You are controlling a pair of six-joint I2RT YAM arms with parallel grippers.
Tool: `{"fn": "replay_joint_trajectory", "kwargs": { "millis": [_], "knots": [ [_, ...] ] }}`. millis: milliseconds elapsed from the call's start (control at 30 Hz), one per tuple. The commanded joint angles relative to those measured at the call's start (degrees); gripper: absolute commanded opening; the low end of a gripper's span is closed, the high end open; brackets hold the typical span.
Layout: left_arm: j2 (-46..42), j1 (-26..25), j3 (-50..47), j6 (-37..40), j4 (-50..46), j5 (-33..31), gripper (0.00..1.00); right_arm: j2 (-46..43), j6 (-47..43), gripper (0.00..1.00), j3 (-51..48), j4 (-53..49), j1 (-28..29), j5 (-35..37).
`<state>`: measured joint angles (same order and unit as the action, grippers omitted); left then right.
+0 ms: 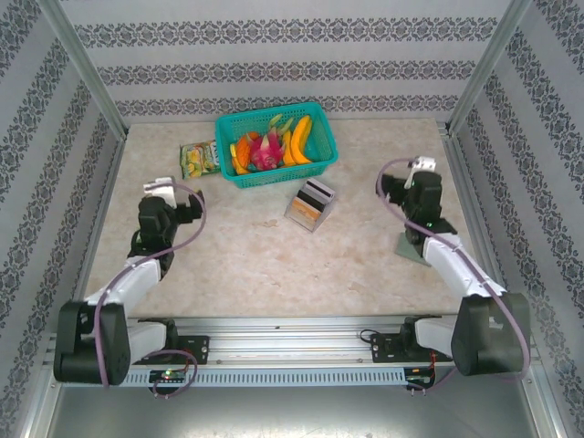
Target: Put the credit cards into the card holder
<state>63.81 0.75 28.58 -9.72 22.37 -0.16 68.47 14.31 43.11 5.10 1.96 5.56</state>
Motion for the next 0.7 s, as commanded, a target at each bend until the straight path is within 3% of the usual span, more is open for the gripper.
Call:
{"fn": "replay_joint_trajectory", "kwargs": {
  "millis": [0,133,233,400,667],
  "knots": [
    [-4.53,0.10,4.72,-17.45,-22.30,-3.88,1.00,0.00,14.63,0.98,2.73,-26.34,-2.30,1.43],
    [-6.79,0.13,2.94,-22.56,-18.54,15.39,1.00,2.45,20.58,0.92,4.30,-33.12,-10.25,-15.04],
    [-6.94,-0.65,1.88,-25.20,-16.35,23.35,1.00,2.54,20.80,0.83,4.19,-34.15,-10.91,-15.98],
    [-6.07,-2.66,2.56,-25.37,-19.78,26.49,1.00,4.70,21.81,0.81,4.68,-37.05,-11.09,-8.14],
    [-5.78,-5.06,2.49,-23.59,-21.95,25.08,1.00,18.58,25.44,0.79,7.76,-35.16,-10.61,-15.96]
  ]
}}
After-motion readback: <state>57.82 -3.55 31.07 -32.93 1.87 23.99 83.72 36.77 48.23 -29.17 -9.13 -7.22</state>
